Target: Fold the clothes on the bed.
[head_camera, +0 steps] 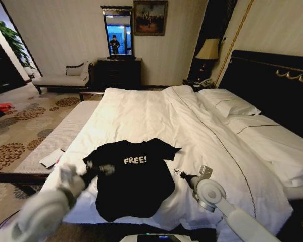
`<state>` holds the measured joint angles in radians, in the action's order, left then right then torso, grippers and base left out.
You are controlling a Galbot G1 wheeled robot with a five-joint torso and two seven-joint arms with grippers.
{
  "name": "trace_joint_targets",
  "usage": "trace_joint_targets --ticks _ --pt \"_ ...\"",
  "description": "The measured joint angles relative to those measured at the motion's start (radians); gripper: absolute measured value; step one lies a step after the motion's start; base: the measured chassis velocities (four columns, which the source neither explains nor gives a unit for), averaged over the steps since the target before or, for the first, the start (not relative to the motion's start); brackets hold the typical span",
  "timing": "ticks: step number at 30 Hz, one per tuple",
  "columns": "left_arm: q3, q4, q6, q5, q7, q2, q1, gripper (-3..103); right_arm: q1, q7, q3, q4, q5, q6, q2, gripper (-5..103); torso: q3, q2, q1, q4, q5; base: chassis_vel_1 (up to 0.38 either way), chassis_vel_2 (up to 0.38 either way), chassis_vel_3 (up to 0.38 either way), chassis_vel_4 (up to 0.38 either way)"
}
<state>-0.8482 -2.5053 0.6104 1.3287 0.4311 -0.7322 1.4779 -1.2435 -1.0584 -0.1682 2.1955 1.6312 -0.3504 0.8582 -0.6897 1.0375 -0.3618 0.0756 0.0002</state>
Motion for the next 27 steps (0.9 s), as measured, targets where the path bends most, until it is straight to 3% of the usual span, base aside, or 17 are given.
trace_joint_targets --ticks 6,17,22,25,26,27 --pt "-0.031 0.002 -0.002 0.004 0.007 -0.040 -0.005 100 0.009 -0.052 0.037 0.015 0.084 -0.043 0.026 100 0.000 0.000 0.000 -0.0004 -0.0003 0.000 0.000 0.000 0.000" --pt "-0.006 0.004 -0.001 -0.031 0.012 -0.070 -0.009 100 0.052 -0.067 0.092 -0.021 0.105 -0.060 0.066 102 0.000 0.000 0.000 -0.0002 -0.0003 0.000 0.000 0.000 0.000" --pt "-0.010 0.004 -0.001 -0.035 0.013 -0.064 -0.008 100 0.058 -0.067 0.107 -0.018 0.102 -0.048 0.075 93 0.000 0.000 0.000 0.0000 -0.0002 0.000 0.000 0.000 0.000" --pt "-0.013 0.004 -0.001 -0.041 0.015 -0.067 -0.003 100 0.058 -0.072 0.117 0.010 0.106 -0.039 0.076 78 0.000 0.000 0.000 -0.0001 -0.0001 0.000 0.000 0.000 0.000" --pt "-0.014 0.005 -0.001 -0.042 0.017 -0.068 -0.003 100 0.058 -0.076 0.121 0.023 0.111 -0.037 0.076 78 0.000 0.000 0.000 -0.0001 -0.0002 0.000 0.000 0.000 0.000" --pt "-0.014 0.005 -0.001 -0.043 0.019 -0.069 -0.002 100 0.057 -0.080 0.123 0.034 0.115 -0.035 0.075 66 0.000 0.000 0.000 -0.0001 -0.0002 0.000 0.000 0.000 0.000"
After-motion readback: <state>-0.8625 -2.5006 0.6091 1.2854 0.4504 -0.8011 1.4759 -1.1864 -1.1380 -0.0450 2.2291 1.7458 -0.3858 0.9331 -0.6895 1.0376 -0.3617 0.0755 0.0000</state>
